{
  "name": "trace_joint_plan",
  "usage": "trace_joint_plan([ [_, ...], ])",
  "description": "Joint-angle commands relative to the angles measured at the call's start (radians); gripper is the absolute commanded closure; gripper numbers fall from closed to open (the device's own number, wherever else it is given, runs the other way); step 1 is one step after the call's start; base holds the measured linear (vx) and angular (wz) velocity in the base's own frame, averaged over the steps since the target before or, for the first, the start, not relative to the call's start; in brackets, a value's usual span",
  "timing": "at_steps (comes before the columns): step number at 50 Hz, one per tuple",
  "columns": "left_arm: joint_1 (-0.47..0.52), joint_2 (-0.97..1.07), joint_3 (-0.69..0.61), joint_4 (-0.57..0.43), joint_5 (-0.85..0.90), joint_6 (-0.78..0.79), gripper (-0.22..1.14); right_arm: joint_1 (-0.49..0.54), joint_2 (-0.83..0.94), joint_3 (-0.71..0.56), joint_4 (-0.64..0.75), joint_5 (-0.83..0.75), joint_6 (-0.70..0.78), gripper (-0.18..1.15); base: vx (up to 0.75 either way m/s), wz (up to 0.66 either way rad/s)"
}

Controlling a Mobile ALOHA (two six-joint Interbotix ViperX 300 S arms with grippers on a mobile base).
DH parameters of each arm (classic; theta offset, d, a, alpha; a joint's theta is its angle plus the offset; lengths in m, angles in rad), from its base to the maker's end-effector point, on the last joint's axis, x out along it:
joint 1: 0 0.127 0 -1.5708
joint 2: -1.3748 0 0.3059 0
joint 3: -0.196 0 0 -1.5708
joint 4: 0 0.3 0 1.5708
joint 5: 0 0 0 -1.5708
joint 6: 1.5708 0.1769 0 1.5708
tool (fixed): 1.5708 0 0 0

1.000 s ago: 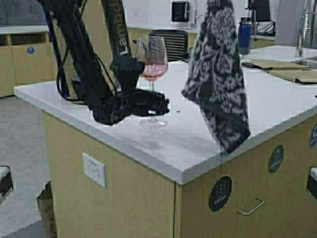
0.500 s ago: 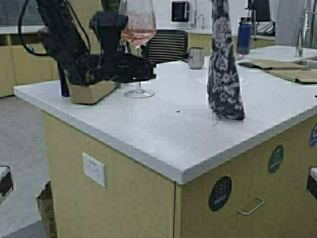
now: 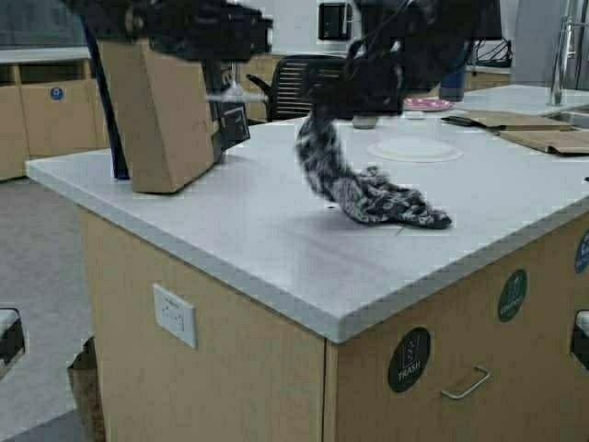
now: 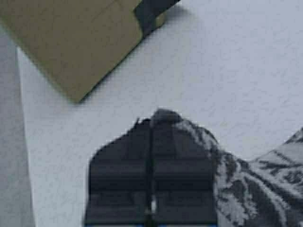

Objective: Get the cloth and wipe up the spill under the wine glass

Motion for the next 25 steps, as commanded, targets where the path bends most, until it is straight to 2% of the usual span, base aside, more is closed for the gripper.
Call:
trace_joint_plan([
  [1,-0.002,-0.107,-0.069,-0.002,0.106,0.000,0.67,0.101,0.064,-0.031,0.002,-0.035,0.038,0.91,0.00,0.00],
  [10,-0.002,-0.141,-0.143,-0.003,0.166,0.000,0.67,0.275,0.179,-0.103,0.002,-0.035,0.061,0.91,0.00,0.00],
  [16,-0.003,-0.132,-0.163,-0.003,0.166,-0.003,0.67,0.348,0.212,-0.164,0.002,-0.034,0.057,0.91,0.00,0.00],
  [20,-0.002,-0.112,-0.163,-0.003,0.166,-0.003,0.67,0.347,0.207,-0.172,0.002,-0.034,0.057,0.91,0.00,0.00],
  [25,-0.002,-0.072,-0.167,-0.003,0.163,0.008,0.67,0.282,0.173,-0.120,0.021,-0.035,0.057,0.91,0.00,0.00],
])
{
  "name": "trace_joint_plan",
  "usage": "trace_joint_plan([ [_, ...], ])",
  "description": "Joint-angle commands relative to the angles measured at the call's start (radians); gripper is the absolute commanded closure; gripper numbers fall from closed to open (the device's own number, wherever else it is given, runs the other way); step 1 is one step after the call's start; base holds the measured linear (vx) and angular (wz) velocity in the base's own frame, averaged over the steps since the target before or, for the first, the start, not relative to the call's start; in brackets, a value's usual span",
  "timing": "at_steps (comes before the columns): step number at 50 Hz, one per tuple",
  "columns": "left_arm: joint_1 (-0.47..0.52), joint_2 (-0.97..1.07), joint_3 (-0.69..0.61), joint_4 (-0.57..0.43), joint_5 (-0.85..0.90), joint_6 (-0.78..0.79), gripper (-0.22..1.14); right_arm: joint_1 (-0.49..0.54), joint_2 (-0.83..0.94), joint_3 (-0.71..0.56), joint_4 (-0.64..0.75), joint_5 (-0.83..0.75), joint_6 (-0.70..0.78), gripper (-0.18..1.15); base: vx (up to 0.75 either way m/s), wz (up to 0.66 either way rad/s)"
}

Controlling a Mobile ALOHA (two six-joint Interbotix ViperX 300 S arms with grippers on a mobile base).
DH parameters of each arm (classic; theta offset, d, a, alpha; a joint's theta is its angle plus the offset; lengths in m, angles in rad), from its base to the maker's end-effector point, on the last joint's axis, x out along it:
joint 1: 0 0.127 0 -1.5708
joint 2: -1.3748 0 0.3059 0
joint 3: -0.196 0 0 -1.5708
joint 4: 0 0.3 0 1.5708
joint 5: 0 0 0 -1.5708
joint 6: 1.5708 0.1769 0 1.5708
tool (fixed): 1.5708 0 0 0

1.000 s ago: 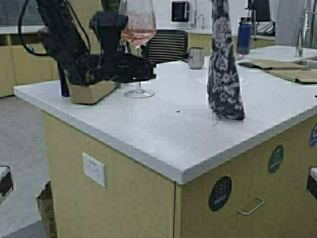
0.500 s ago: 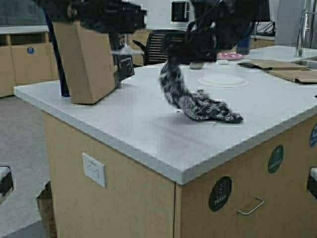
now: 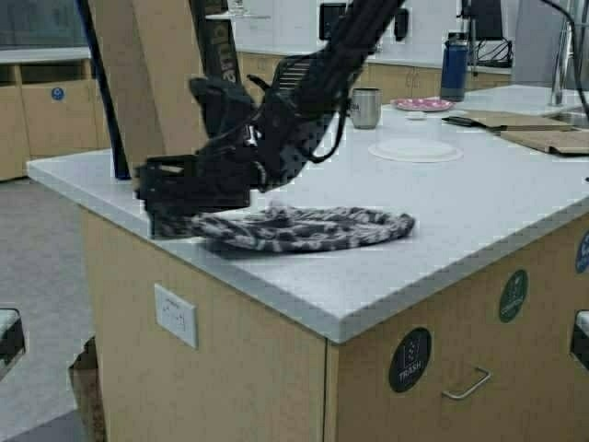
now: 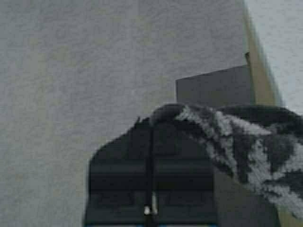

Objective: Get the cloth and wipe up the spill under the wine glass

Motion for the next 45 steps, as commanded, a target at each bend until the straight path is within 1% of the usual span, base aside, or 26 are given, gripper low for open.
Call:
trace_joint_plan([
  [1,-0.002,0.035,-0.029,0.000,-0.011,0.009,0.67,-0.083,-0.072,0.044,0.025,-0.011,0.002,0.91,0.00,0.00],
  [9,-0.002,0.124,-0.037,-0.002,-0.071,-0.002,0.67,-0.249,-0.147,0.196,0.055,-0.040,0.000,0.91,0.00,0.00],
  [14,-0.002,0.183,-0.043,-0.002,-0.117,-0.005,0.67,-0.345,-0.156,0.259,0.055,-0.072,0.002,0.91,0.00,0.00],
  [17,-0.002,0.221,-0.048,-0.002,-0.137,-0.006,0.67,-0.377,-0.158,0.276,0.055,-0.074,-0.002,0.91,0.01,-0.02],
  [23,-0.002,0.301,-0.067,-0.002,-0.167,-0.005,0.67,-0.400,-0.156,0.298,0.054,-0.074,-0.005,0.91,0.00,0.00],
  [30,-0.002,0.428,-0.114,-0.002,-0.216,-0.003,0.67,-0.403,-0.155,0.311,0.052,-0.075,-0.012,0.91,0.00,0.00],
  [45,-0.002,0.684,-0.244,-0.002,-0.368,0.011,0.67,-0.420,-0.155,0.353,0.051,-0.078,-0.012,0.91,0.00,0.00],
])
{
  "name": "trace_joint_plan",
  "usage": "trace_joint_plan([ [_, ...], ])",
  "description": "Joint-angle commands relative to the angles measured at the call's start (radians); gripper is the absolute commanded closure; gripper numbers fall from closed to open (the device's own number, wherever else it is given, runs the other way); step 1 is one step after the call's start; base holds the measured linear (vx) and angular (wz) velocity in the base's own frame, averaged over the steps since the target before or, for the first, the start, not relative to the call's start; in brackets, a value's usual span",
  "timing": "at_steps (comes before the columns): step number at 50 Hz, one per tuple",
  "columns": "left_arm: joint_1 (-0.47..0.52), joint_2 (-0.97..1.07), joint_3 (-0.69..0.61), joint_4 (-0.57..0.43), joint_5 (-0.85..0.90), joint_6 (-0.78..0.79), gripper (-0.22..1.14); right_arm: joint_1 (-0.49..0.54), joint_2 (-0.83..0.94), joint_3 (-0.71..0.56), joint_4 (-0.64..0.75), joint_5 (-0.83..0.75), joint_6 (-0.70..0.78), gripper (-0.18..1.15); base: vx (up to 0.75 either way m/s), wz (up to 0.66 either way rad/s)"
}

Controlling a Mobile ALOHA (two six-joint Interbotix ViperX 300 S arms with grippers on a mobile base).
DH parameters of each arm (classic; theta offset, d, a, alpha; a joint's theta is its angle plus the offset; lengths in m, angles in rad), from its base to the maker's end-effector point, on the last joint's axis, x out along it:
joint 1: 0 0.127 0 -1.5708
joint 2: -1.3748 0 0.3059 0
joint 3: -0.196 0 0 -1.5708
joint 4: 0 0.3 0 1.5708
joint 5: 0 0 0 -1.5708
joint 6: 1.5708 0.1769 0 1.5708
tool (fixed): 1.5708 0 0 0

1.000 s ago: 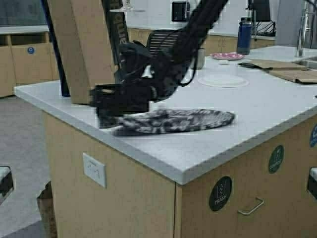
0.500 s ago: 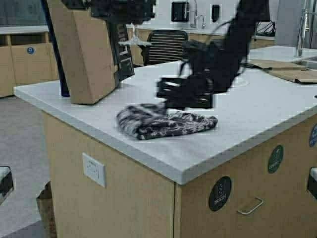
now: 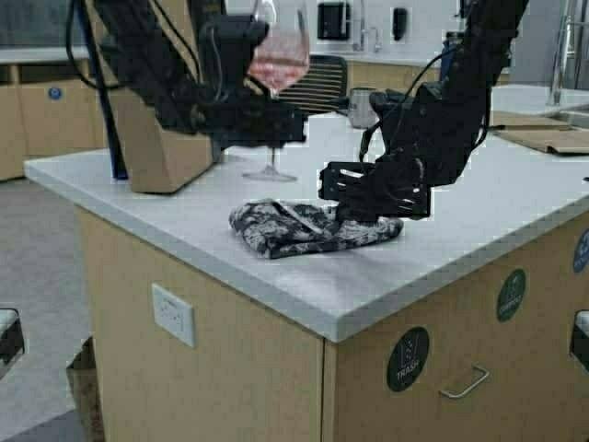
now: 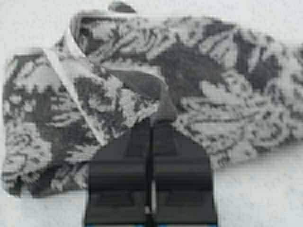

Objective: Get the cloth and wipe up the spill under the wine glass

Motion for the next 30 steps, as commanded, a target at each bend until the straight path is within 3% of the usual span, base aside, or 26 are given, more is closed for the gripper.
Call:
trace_joint_plan([
  [1,-0.002,0.061,-0.067,0.000,-0.081,0.003,0.67,-0.014,-0.044,0.014,-0.002,-0.009,-0.002,0.91,0.00,0.00],
  [17,-0.002,0.241,-0.152,-0.002,-0.247,0.006,0.67,-0.026,-0.044,0.054,-0.008,-0.037,-0.003,0.91,0.00,0.00],
  [30,-0.002,0.373,-0.204,-0.003,-0.264,0.006,0.67,-0.028,-0.046,0.063,-0.009,-0.060,-0.003,0.91,0.00,0.00],
])
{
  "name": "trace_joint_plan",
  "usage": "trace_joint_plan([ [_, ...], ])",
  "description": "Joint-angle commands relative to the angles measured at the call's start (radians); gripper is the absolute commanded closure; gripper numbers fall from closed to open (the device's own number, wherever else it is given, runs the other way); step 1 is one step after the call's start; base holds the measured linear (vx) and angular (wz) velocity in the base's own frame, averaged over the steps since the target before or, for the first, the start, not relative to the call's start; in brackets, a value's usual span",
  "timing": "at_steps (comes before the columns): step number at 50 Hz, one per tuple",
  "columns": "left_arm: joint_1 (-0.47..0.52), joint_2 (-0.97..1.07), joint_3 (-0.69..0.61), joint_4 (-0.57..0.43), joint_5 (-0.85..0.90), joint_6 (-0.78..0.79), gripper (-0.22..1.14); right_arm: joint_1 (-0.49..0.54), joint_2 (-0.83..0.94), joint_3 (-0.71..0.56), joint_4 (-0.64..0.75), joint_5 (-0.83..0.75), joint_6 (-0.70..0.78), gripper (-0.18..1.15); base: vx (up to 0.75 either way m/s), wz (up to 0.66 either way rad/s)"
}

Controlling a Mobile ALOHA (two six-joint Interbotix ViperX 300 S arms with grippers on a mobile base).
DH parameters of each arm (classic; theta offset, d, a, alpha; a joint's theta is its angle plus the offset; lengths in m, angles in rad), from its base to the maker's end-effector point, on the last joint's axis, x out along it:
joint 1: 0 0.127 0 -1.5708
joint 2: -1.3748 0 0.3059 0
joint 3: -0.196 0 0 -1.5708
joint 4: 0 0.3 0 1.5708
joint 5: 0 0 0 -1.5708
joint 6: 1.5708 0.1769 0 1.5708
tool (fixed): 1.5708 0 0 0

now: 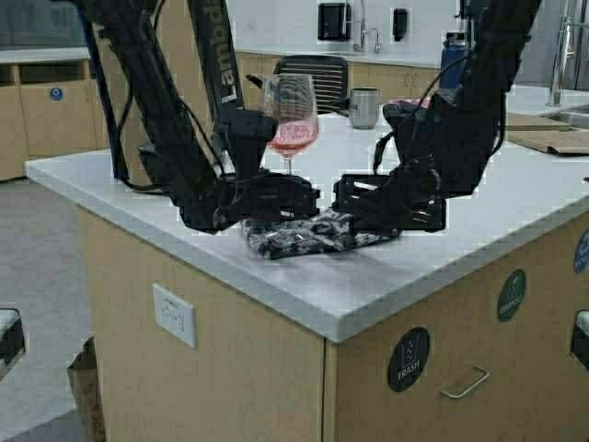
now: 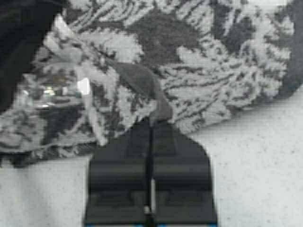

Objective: Get the cloth and wipe up the spill under the wine glass

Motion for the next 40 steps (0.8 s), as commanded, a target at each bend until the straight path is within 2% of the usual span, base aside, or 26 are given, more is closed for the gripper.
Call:
trace_joint_plan([
  [1,0.003,0.026,-0.011,-0.003,0.005,-0.002,0.67,-0.005,-0.046,-0.002,-0.002,-0.017,0.000,0.91,0.00,0.00],
  [11,0.005,0.009,0.058,-0.003,-0.005,-0.002,0.67,-0.032,-0.067,0.006,0.006,-0.021,0.003,0.91,0.00,0.00],
  [22,0.005,-0.127,0.166,-0.002,-0.114,-0.002,0.67,-0.137,-0.133,0.049,0.015,-0.040,0.011,0.91,0.00,0.00],
  [29,0.005,-0.164,0.150,-0.002,-0.126,0.000,0.67,-0.201,-0.178,0.058,0.041,-0.051,0.017,0.91,0.00,0.00],
  [40,0.006,-0.092,0.083,0.002,-0.126,-0.002,0.67,-0.305,-0.273,0.106,0.176,-0.117,0.044,0.91,0.00,0.00],
])
